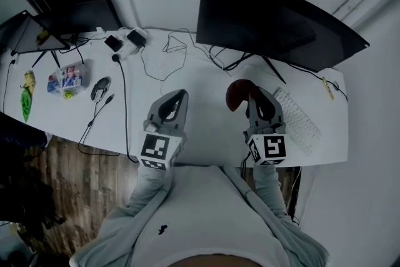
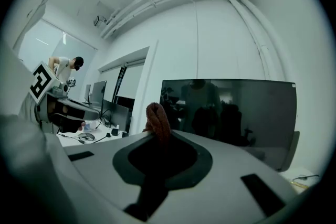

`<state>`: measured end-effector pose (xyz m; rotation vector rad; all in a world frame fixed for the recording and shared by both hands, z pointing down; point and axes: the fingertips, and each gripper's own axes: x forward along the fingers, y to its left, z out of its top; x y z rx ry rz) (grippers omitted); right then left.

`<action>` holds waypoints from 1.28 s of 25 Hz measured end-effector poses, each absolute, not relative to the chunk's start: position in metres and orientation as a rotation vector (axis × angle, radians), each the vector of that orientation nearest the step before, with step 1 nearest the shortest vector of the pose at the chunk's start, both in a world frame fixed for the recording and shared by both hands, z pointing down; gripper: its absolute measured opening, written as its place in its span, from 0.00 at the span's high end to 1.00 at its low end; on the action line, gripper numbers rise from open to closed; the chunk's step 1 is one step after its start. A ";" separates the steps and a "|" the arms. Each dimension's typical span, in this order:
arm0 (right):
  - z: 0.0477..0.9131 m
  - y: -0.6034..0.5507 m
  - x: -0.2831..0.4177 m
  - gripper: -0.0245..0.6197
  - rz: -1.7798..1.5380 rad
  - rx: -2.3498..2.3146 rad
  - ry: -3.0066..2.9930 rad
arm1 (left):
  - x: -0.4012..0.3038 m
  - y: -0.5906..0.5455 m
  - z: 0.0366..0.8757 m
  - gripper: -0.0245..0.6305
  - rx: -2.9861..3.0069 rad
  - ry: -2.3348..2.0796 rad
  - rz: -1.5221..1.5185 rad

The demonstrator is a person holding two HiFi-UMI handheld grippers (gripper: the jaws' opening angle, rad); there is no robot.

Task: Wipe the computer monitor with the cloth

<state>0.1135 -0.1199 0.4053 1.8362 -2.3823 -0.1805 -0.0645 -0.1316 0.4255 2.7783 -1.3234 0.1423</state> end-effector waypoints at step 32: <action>0.444 -0.077 0.113 0.91 0.020 1.843 -2.474 | -0.086 -0.113 0.447 0.93 2.747 -1.351 0.195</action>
